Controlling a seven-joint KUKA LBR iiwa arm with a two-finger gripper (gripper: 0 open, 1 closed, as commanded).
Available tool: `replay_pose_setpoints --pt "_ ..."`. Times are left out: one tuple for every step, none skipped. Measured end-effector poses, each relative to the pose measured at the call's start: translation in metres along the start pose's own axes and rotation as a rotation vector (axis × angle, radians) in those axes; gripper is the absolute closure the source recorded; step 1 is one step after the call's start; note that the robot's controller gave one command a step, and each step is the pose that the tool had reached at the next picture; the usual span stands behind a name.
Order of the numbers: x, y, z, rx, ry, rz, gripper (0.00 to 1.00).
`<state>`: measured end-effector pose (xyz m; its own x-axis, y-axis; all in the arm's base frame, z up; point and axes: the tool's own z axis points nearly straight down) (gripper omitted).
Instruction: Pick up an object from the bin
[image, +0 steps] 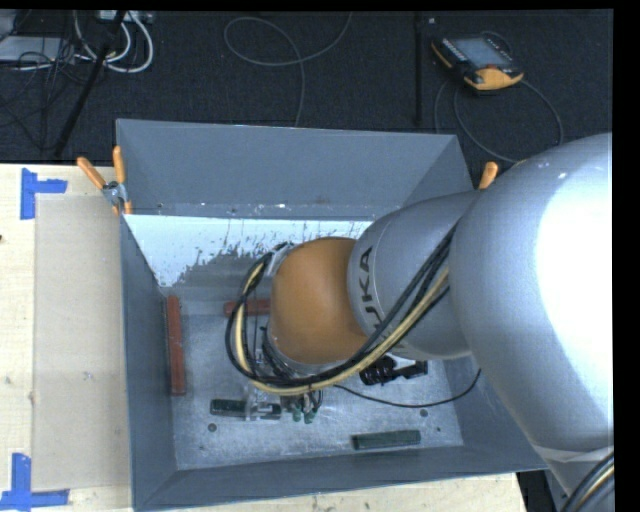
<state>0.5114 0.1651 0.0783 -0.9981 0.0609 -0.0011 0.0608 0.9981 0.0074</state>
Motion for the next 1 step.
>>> replay_pose_setpoints --pt "-0.0034 0.0071 -0.12 0.007 0.001 0.025 1.0"
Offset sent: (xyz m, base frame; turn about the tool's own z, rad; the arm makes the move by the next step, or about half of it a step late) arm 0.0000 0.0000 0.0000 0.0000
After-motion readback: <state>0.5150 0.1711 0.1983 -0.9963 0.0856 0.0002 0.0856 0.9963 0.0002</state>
